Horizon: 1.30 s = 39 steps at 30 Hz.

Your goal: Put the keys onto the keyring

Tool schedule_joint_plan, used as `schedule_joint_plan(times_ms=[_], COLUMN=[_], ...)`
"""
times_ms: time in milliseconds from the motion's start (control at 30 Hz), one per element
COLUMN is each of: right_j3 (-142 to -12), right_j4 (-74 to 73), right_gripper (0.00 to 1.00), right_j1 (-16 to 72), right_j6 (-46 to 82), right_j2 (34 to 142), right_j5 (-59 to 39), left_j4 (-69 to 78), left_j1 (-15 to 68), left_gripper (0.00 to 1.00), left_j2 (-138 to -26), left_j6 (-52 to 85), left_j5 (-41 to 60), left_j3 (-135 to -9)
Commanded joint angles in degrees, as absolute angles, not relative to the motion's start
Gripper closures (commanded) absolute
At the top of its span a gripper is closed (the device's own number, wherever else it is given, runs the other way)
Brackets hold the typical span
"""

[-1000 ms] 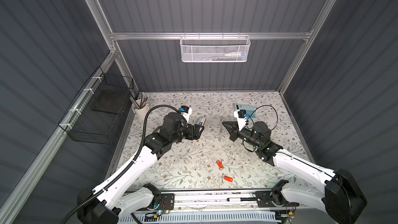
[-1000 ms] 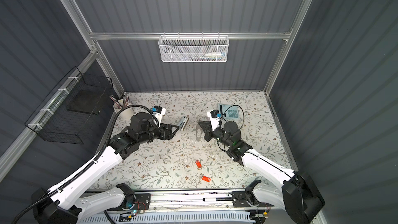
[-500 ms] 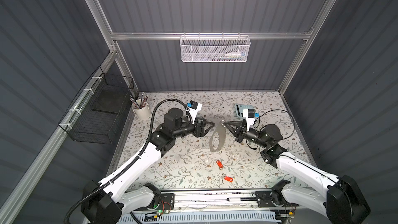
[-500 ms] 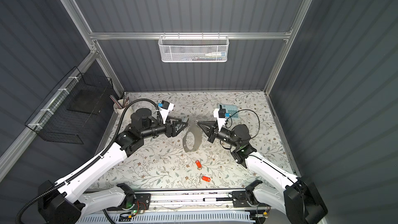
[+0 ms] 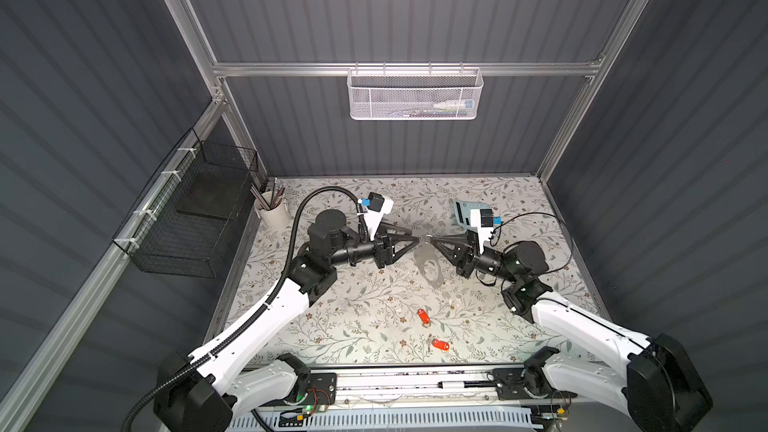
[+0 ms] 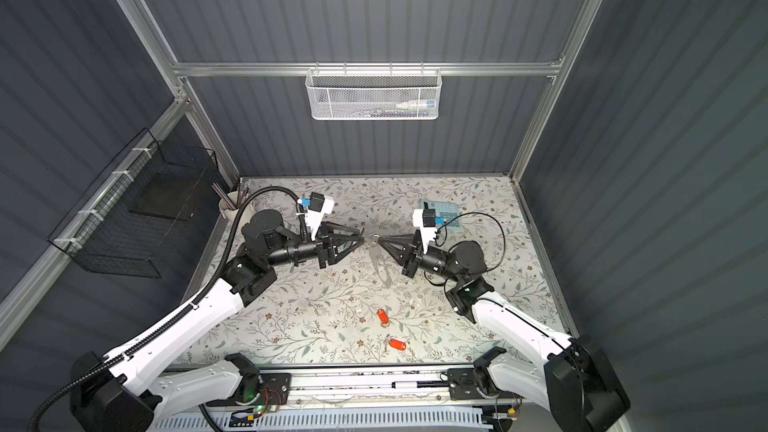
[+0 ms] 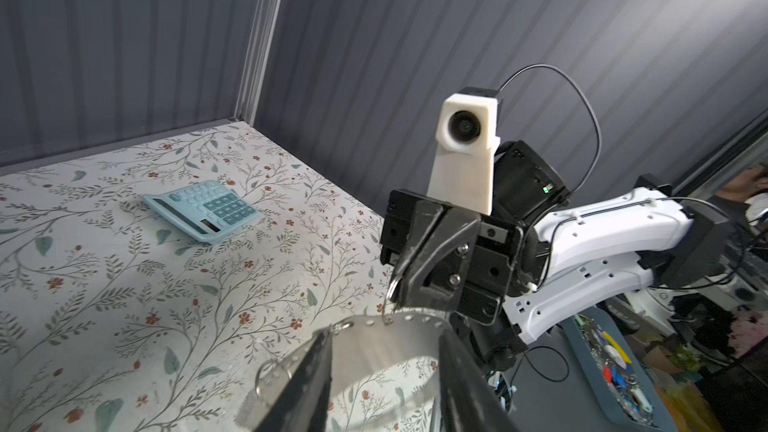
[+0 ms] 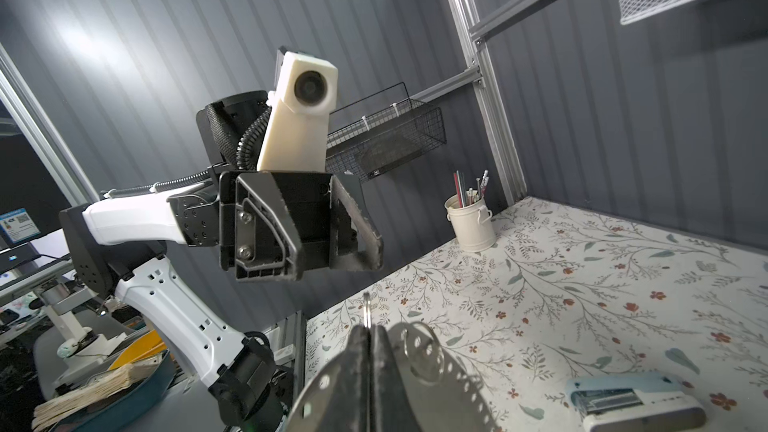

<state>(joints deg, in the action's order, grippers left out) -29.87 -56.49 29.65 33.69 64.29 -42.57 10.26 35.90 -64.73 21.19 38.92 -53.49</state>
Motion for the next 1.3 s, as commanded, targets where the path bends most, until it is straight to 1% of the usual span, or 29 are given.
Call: schedule_joint_plan(times_ms=[0, 167, 467, 600, 733, 967, 1067, 1267], right_j3=[-30.23, -29.92, -29.94, -29.93, -29.86, -29.23, -29.12, -29.08], right_j4=[-61.52, -61.43, -61.75, -61.76, -62.13, -63.14, -63.43, -63.63], right_gripper=[1.00, 1.00, 1.00, 1.00, 1.00, 1.00, 1.00, 1.00], right_j1=[29.43, 29.37, 29.39, 29.38, 29.42, 29.43, 29.40, 29.41], right_j6=[36.21, 36.26, 36.49, 36.42, 36.69, 36.92, 37.20, 36.93], right_j2=[65.54, 65.56, 65.92, 66.10, 66.45, 66.85, 66.96, 66.91], right_j5=[-44.47, -44.43, -44.60, -44.65, -44.91, -45.04, -45.18, -45.09], left_j4=[12.98, 13.57, 16.28, 17.19, 18.42, 19.62, 20.19, 21.20], left_j1=[35.64, 35.80, 36.29, 36.47, 36.68, 37.44, 37.77, 38.14], left_gripper=[0.60, 0.63, 0.76, 0.79, 0.88, 0.95, 1.00, 1.00], left_j2=[-65.83, -67.12, -69.84, -70.75, -71.53, -72.09, -72.28, -72.30], left_j6=[22.21, 22.67, 23.64, 23.93, 24.63, 25.31, 25.49, 26.14], left_j5=[42.12, 42.18, 43.11, 43.54, 44.11, 45.36, 45.66, 45.56], left_j3=[-52.69, -52.36, -52.47, -52.48, -52.30, -51.90, -51.73, -51.17])
